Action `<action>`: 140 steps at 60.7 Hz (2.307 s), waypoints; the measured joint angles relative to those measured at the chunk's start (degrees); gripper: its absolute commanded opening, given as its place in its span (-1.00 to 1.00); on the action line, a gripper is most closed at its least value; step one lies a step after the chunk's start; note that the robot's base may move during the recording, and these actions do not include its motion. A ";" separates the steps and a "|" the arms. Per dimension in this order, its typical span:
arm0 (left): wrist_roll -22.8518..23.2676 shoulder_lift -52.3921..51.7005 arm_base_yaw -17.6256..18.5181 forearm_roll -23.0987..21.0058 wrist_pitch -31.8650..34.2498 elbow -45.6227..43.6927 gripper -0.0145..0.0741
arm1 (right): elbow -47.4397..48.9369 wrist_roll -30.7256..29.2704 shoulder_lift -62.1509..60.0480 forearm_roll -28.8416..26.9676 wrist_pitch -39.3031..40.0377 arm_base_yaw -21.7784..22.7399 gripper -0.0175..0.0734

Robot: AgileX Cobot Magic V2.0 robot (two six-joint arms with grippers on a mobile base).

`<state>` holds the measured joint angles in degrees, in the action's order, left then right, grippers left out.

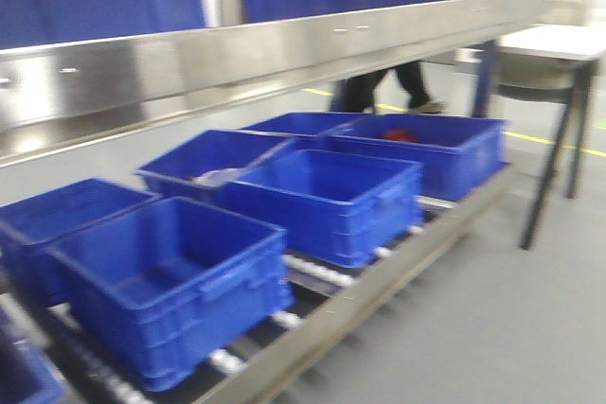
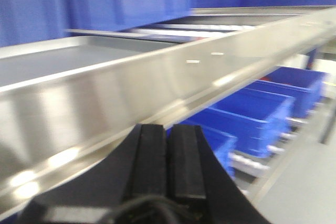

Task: Grab orange capacitor from left shelf to right conveyor
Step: 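Drive the base to the red table holding the capacitor in the right gripper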

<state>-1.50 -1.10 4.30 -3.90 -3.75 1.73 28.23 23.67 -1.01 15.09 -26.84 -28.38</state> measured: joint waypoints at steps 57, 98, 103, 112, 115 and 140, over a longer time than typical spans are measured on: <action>0.00 0.00 0.00 0.00 0.00 0.00 -0.96 | 0.00 0.00 0.00 0.00 0.00 0.00 -0.51; 0.00 0.00 0.00 0.00 0.00 0.00 -0.96 | 0.00 0.00 0.00 0.00 0.00 0.00 -0.51; 0.00 0.00 0.00 0.00 0.00 0.00 -0.96 | 0.00 0.00 0.00 0.00 0.00 0.00 -0.51; 0.00 0.00 0.00 0.00 0.00 0.00 -0.96 | 0.00 0.00 0.00 0.00 0.00 0.00 -0.51; 0.00 0.00 0.00 0.00 0.00 0.00 -0.96 | 0.00 0.00 0.00 0.00 0.00 0.00 -0.51; 0.00 0.00 0.00 0.00 0.00 0.00 -0.96 | 0.00 0.00 0.00 0.00 0.10 0.00 -0.51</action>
<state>-1.50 -1.10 4.30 -3.90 -3.75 1.73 28.23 23.67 -1.01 15.09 -26.75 -28.38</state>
